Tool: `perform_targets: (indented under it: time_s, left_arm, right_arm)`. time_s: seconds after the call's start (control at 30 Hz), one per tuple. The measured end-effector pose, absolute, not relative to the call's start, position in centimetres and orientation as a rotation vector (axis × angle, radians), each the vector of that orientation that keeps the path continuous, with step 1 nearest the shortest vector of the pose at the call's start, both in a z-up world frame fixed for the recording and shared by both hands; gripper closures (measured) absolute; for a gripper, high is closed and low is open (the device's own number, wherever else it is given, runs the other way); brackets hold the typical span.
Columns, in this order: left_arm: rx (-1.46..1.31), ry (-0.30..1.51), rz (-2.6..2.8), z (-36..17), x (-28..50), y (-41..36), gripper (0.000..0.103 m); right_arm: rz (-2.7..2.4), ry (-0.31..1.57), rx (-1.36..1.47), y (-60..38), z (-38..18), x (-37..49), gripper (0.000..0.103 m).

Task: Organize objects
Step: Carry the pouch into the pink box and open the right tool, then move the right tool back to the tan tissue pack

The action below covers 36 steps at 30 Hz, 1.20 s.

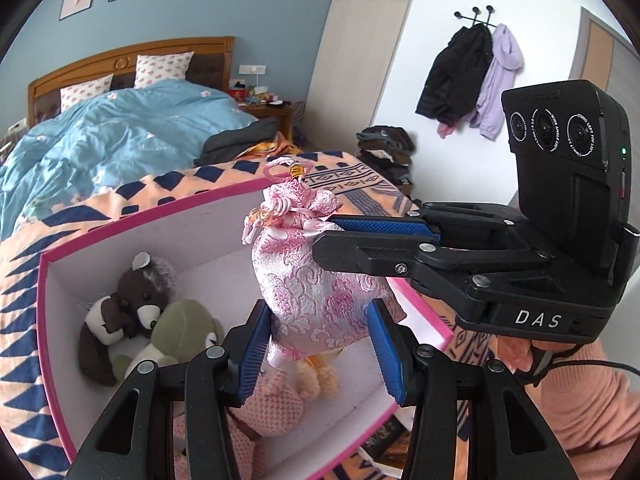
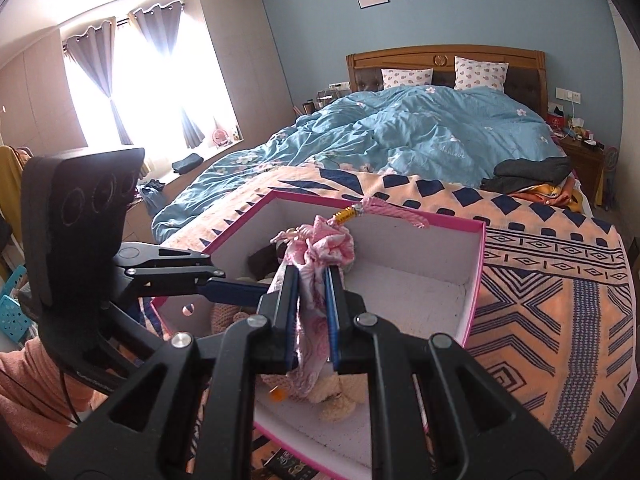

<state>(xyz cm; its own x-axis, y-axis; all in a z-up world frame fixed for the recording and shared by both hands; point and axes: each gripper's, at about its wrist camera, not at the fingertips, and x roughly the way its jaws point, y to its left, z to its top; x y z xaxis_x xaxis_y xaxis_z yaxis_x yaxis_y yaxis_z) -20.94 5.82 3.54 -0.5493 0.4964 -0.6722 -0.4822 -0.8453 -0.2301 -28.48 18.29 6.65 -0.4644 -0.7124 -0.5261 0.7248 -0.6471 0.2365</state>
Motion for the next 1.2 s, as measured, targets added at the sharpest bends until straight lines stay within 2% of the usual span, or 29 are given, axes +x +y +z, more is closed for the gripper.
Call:
perform_targets:
  time_s: [0.8, 1.13, 1.2]
  left_arm:
    - [-1.304, 0.006, 2.439, 1.5, -27.2, 5.6, 0.055]
    - [-1.113, -0.094, 2.453, 3.6, -23.2, 4.1, 0.051]
    - [-1.044, -0.084, 2.454, 4.5, -21.5, 4.1, 0.047]
  right_arm:
    - [-2.218, 0.102, 0.971, 15.8, 3.9, -35.2, 0.085]
    - [-2.222, 0.085, 0.943, 18.0, 3.7, -32.9, 0.083]
    - [-2.221, 0.077, 0.928, 18.6, 3.9, -32.0, 0.081]
